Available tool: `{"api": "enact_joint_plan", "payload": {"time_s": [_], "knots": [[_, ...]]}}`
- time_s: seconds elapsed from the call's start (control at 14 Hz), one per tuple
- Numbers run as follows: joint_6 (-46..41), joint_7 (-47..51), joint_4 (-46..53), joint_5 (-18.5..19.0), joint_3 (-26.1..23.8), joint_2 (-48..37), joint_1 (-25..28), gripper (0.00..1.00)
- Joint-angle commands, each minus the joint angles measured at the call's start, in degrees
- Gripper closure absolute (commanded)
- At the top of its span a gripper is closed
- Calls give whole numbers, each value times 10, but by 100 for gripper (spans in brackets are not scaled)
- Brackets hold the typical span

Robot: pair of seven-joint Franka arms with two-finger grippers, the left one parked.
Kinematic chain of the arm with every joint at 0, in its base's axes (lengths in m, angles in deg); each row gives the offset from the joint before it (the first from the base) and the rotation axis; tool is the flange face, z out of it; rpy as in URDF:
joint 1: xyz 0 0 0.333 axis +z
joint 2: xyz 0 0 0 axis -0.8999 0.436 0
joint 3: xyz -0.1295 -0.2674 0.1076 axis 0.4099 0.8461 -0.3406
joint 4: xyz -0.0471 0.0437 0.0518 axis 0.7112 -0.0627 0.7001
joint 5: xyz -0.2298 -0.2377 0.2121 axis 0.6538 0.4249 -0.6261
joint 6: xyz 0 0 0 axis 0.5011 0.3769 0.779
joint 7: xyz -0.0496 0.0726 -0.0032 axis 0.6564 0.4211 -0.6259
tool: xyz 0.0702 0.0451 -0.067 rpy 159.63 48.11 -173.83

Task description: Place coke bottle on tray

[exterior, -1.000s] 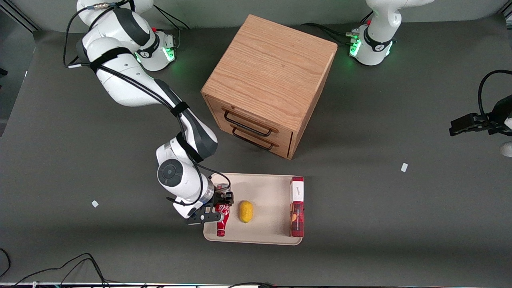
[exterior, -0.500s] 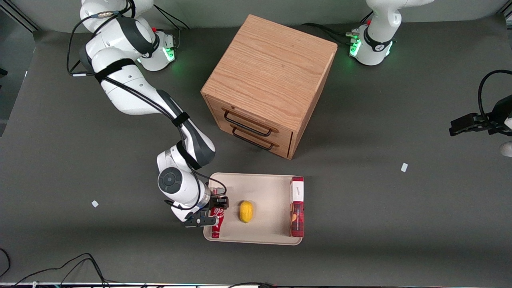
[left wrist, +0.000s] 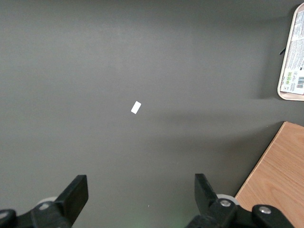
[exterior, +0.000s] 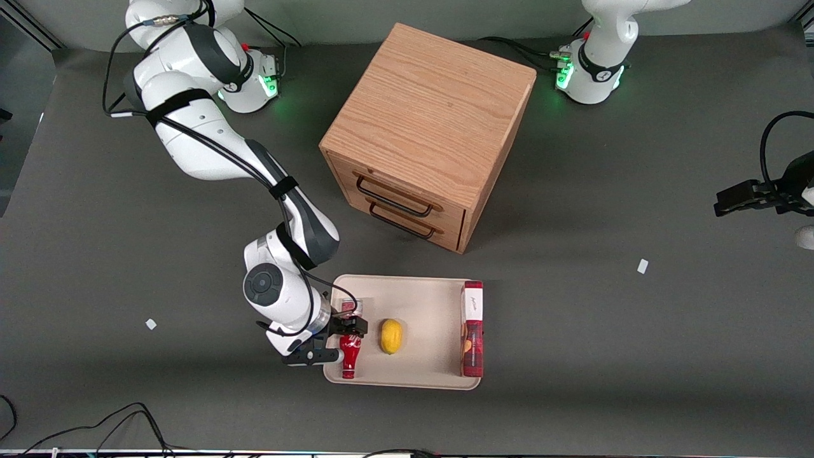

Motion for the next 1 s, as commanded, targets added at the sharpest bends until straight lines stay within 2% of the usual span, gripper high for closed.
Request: {"api": "enact_joint_plan", "payload": {"time_s": [0.0,0.29,0.43,0.71,0.93], "knots": [[-9,-8,-126,10,28,-134,-20,0],[-57,-39,-220,2,25,-256,-77,0],[-79,-79,-258,-27,29,-309,-102,0],[-226,-143,-283,-78,80,-414,-108,0],[-278,-156,-327,-84,96,-505,-111,0]]}}
